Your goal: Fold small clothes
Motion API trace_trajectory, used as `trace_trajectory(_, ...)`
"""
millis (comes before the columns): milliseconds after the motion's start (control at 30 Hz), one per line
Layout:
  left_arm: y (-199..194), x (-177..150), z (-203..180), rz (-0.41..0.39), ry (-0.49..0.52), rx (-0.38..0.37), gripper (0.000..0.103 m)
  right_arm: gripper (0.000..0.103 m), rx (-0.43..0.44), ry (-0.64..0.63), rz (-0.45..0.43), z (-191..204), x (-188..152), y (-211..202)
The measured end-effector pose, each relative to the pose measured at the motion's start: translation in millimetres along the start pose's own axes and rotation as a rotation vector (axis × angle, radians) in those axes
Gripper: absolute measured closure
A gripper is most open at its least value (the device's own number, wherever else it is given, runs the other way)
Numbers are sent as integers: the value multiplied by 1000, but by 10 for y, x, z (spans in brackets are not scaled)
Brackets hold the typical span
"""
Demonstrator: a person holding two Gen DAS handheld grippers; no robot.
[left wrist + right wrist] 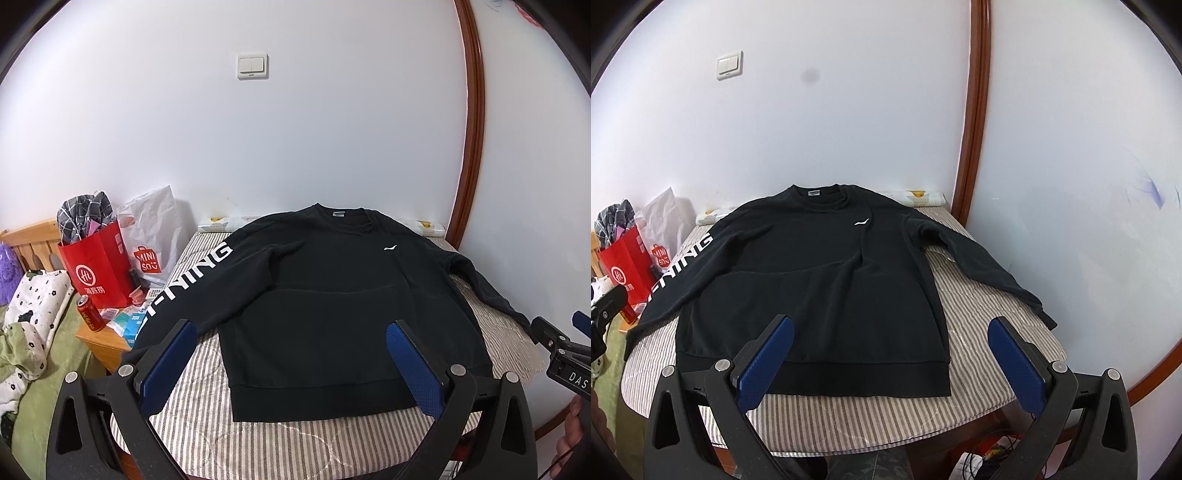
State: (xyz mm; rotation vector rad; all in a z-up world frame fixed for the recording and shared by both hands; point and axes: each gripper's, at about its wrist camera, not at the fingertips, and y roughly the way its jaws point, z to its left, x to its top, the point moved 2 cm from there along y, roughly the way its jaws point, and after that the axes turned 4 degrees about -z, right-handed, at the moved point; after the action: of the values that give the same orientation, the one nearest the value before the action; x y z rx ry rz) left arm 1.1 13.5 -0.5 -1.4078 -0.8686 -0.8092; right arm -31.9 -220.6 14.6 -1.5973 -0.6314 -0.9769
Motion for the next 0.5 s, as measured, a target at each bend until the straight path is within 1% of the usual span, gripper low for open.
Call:
trace_trajectory(233, 27, -13, 18, -2, -3, -1, 0, 0, 0, 4, 1, 13, -15, 26)
trace_trajectory(333, 79, -9, 29, 4, 0, -2, 0, 0, 1, 4, 5, 13, -20, 54)
trace_trajectory(500, 207, -14, 96, 15, -25, -6, 0, 0, 6, 11, 15, 61, -20, 133)
